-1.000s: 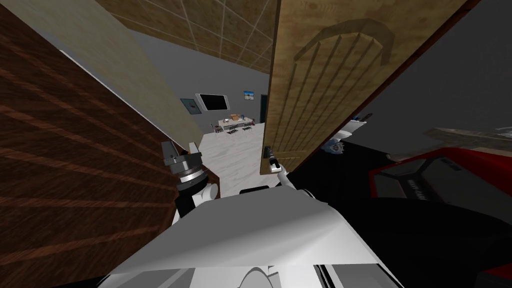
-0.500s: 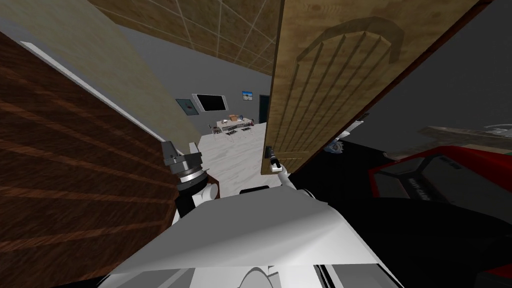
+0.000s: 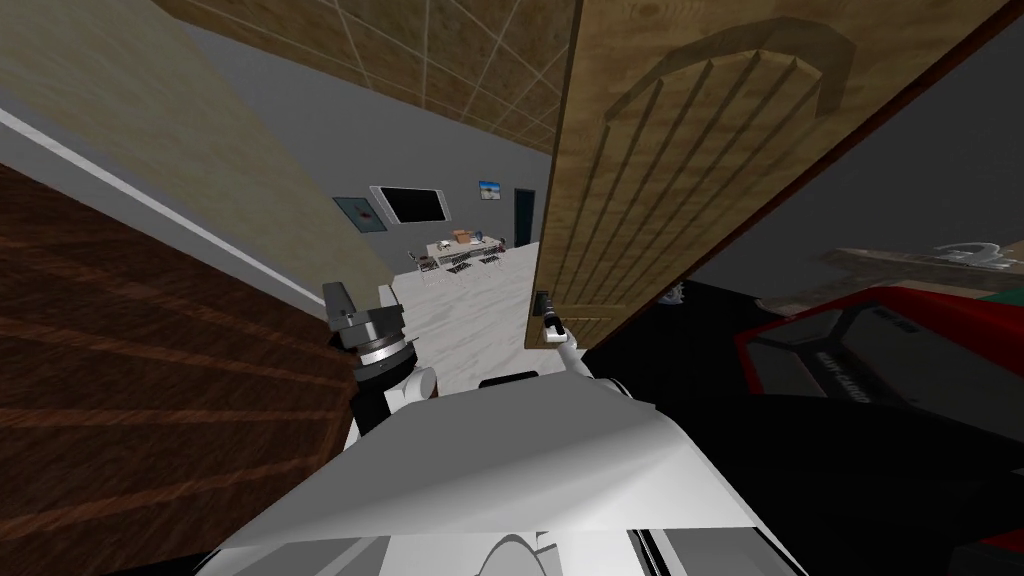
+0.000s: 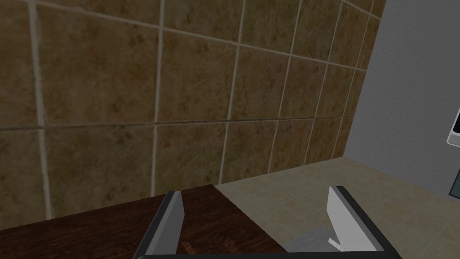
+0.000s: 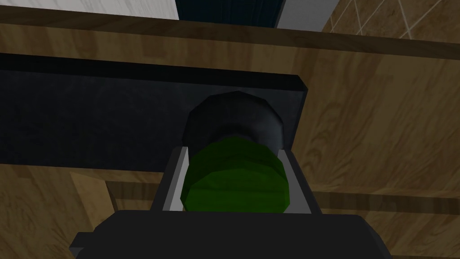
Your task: Push the door open
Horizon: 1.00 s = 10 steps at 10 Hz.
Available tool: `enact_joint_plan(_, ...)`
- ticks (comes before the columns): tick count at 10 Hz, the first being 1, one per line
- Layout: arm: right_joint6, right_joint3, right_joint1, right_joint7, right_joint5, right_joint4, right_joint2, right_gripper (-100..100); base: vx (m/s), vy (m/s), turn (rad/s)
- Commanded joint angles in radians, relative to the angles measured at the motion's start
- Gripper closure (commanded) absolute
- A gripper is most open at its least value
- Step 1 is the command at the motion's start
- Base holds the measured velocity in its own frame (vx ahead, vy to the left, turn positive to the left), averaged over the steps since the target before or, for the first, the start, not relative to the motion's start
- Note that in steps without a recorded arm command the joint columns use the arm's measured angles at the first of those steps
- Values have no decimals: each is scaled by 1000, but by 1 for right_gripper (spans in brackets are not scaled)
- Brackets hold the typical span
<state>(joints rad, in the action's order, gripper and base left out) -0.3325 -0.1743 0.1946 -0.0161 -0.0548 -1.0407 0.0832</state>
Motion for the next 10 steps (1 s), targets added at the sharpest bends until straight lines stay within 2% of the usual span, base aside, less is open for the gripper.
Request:
enact_joint_plan(1, -1, -25, 7, -2, -5, 4, 7, 100, 190, 115, -63)
enact_joint_plan(5, -1, -69, 13, -13, -11, 13, -4, 100, 170, 96, -80)
enact_joint_plan(6, 0, -62, 10, -13, -9, 14, -4, 100, 64, 20, -21)
enact_joint_plan(10, 1, -107, 8, -23, -18, 11, 7, 100, 162, 53, -52)
